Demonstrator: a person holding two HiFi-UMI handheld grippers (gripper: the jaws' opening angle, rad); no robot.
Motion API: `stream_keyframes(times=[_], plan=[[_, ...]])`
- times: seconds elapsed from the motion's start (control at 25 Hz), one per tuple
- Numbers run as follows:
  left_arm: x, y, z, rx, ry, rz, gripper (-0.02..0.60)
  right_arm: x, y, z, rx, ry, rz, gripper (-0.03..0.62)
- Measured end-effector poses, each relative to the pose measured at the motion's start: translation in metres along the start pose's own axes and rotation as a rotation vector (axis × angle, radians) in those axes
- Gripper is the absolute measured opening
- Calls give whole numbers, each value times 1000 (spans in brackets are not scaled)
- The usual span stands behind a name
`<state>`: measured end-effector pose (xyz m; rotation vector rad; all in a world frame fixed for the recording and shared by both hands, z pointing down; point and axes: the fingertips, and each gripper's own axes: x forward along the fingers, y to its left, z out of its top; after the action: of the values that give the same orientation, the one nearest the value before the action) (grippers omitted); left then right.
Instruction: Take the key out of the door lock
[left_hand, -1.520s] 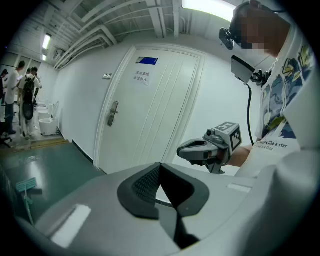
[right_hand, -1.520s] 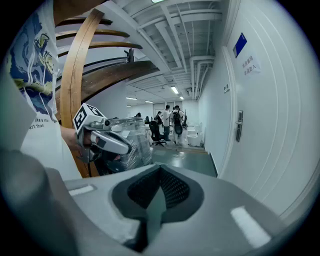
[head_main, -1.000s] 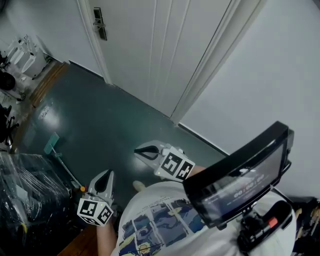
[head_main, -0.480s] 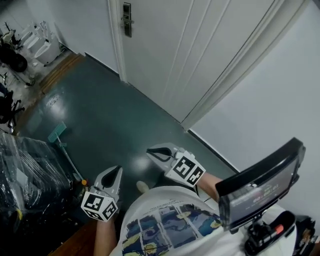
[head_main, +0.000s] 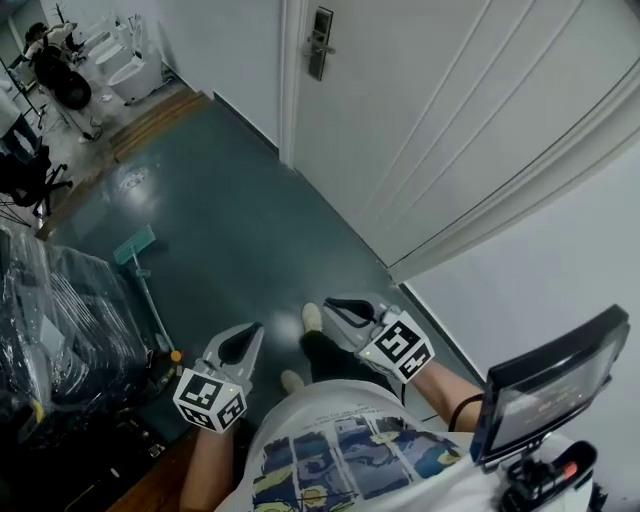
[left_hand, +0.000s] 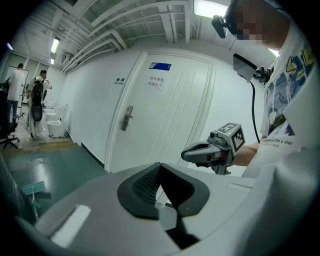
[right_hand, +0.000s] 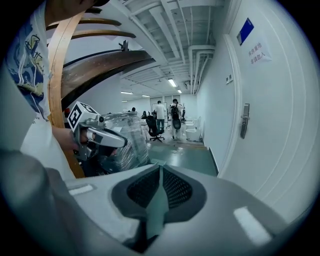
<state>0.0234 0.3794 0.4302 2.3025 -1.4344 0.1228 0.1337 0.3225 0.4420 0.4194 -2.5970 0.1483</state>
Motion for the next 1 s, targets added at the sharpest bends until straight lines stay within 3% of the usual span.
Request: stream_keyframes(times=[0.52,0.8,1.0], plan=[[119,72,101,80,18,66,5,59,-156,67,-46,-97,44,15],[183,101,135,111,36,71,5,85,-240,64,-23,-98,8,17],[220,128,145,110,60,41,5,110,-274,67,17,-81,-6,17]])
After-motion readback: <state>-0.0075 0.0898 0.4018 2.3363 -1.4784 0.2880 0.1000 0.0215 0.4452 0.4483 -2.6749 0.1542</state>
